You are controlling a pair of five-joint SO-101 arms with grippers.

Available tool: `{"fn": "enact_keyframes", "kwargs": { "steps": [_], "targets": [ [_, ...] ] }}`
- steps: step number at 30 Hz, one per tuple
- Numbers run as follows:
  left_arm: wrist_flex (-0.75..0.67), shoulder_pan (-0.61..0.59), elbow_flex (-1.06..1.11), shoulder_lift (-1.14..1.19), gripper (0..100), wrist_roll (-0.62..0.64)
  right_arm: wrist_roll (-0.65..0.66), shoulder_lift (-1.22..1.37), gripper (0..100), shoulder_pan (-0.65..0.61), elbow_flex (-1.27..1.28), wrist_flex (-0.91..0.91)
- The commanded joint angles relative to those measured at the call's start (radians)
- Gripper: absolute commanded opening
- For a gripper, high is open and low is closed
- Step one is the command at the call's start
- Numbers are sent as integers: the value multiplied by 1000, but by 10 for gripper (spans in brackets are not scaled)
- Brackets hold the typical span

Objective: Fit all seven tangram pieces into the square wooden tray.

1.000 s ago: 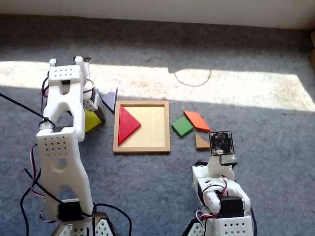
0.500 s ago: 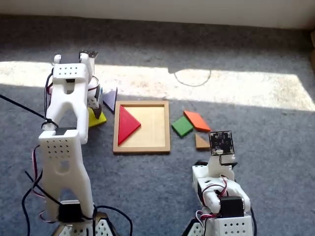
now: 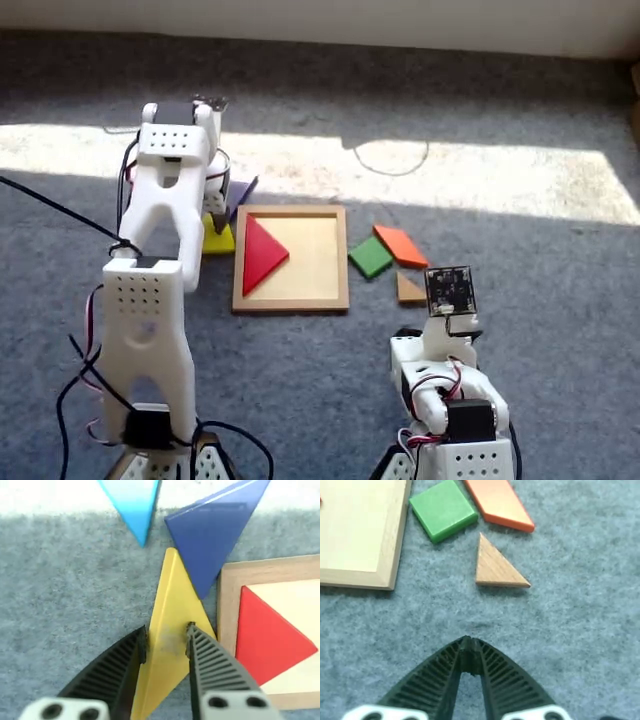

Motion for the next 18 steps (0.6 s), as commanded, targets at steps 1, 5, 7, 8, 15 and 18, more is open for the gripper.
{"fn": "enact_keyframes", "kwargs": {
  "steps": [1,5,7,8,15,18],
  "targets": [
    [12,79,-25,-12,129,9,9,-15,9,13,93,5],
    [12,101,-22,-44,89,9,9,-15,9,13,93,5],
    [14,110,-19,-82,76,9,9,-15,9,13,93,5],
    [14,114,-12,-104,74,9,9,-15,9,13,93,5],
    [12,194,105,-214,75,3,9,-15,9,13,93,5],
    [11,232,120,-214,76,2,9,-15,9,13,93,5]
  ]
}}
